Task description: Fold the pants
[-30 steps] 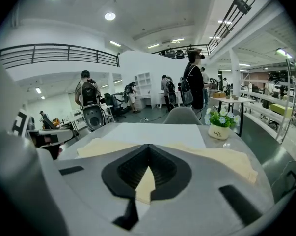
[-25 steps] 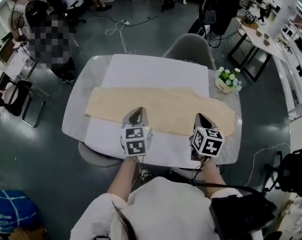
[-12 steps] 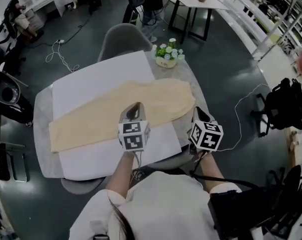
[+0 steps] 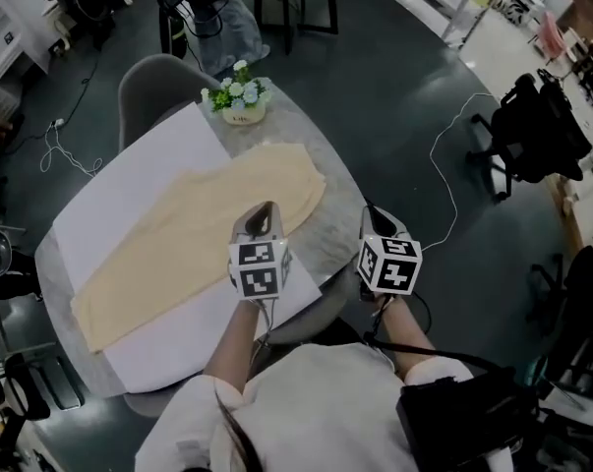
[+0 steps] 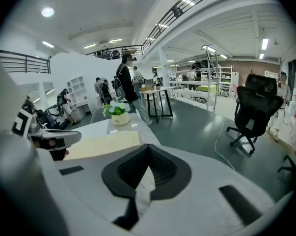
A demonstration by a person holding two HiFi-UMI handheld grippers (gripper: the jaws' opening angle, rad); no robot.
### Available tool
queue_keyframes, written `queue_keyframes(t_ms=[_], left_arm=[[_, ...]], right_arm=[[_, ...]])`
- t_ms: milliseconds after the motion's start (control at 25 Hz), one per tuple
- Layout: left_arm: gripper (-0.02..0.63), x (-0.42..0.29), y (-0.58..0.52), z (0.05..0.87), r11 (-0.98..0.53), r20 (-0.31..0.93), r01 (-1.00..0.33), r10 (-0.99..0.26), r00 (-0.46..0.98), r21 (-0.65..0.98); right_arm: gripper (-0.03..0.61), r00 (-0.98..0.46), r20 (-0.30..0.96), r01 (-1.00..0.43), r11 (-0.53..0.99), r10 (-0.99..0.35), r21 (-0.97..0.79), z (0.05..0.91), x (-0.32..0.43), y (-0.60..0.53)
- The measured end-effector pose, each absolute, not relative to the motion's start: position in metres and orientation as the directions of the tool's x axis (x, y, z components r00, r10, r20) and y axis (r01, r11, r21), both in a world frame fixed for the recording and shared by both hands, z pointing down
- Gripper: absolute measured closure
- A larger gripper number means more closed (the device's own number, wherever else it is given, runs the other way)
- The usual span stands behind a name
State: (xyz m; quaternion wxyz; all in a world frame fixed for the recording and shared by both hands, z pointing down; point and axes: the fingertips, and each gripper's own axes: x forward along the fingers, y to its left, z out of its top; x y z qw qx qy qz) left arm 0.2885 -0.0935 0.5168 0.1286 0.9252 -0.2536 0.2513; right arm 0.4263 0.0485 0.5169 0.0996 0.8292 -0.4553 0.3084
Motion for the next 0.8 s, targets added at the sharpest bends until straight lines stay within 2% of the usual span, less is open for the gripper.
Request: queue_keyframes(t_ms=[520,680,800], left_arm=[[0.604,0.353,-0.075,0.609,-0.871,0.648,-0.473,-0.286,0.706,0.131],[0.603,0.383,-0.061,0.619,-0.900,0.681,-0.391,-0.163,0.714,0.195],[0.601,0.401,-0.062,0.623,-0.930,0.687,-0.334,-0.144,0.712,0.151]], right_arm=[[0.586,0.301,0.690,-0.836,-0.531,-0.658,-0.142,0.592,0.463,0.041],[0.586,0.292,0.701,-0.820,-0.548,-0.651,-0.168,0.607,0.476,0.042],[0.586,0.288,0.705,-0.812,-0.555,-0.649,-0.179,0.609,0.478,0.041]])
